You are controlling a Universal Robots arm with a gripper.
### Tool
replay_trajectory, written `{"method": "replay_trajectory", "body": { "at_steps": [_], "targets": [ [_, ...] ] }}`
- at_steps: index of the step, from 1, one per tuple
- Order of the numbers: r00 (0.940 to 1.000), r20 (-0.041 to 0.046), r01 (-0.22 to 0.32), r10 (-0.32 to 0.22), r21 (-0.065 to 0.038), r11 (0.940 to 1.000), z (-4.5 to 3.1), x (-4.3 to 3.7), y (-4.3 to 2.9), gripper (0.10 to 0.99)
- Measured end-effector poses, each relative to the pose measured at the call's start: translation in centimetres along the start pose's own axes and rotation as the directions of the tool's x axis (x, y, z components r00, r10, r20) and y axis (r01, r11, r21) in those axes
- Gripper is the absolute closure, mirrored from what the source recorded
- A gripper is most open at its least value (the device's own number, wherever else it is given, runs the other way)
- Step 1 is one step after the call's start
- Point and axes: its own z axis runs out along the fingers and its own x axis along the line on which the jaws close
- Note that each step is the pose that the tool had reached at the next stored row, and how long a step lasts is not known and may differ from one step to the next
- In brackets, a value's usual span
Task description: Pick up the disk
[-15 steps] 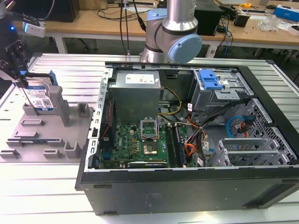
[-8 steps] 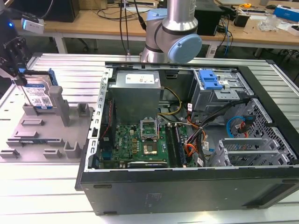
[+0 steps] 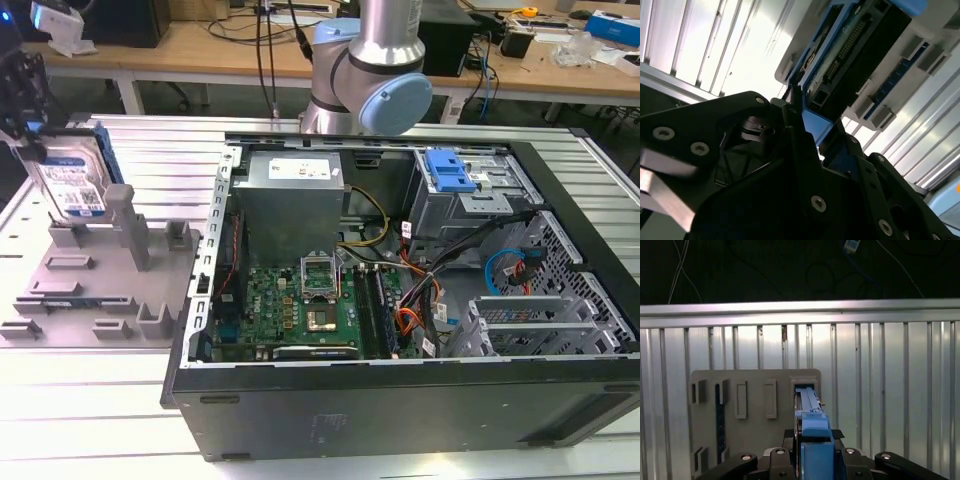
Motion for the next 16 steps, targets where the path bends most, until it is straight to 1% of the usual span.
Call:
{"method": "replay_trajectory", "body": {
  "at_steps": [2, 3, 4, 5, 6, 8, 9, 11, 12, 13, 14, 16],
  "targets": [
    [1.0000, -0.0001, 0.000, 0.000, 0.000, 1.0000, -1.23, 0.00, -0.02, 0.718],
    [1.0000, -0.0001, 0.000, 0.000, 0.000, 1.0000, -1.68, 0.01, -0.02, 0.718],
    [1.0000, 0.0000, 0.000, 0.000, 0.000, 1.0000, -2.45, 0.01, -0.04, 0.718],
    [1.0000, 0.0000, 0.000, 0.000, 0.000, 1.0000, -3.55, 0.01, -0.05, 0.718],
    [1.0000, 0.0000, 0.000, 0.000, 0.000, 1.0000, -4.30, 0.02, -0.06, 0.718],
    [1.0000, -0.0001, 0.000, 0.000, 0.000, 1.0000, -5.36, 0.02, -0.08, 0.718],
    [1.0000, -0.0001, 0.000, 0.000, 0.000, 1.0000, -6.23, 0.02, -0.09, 0.718],
    [1.0000, 0.0000, 0.000, 0.000, 0.000, 1.0000, -7.23, 0.03, -0.11, 0.718],
    [1.0000, 0.0000, 0.000, 0.000, 0.000, 1.0000, -8.07, 0.03, -0.12, 0.718],
    [1.0000, 0.0000, 0.000, 0.000, 0.000, 1.0000, -8.70, 0.03, -0.13, 0.718],
    [1.0000, -0.0001, 0.001, -0.001, 0.000, 1.0000, -9.17, 0.03, -0.13, 0.718],
    [1.0000, 0.0000, 0.001, -0.001, 0.000, 1.0000, -10.86, 0.04, -0.16, 0.718]
  ]
}}
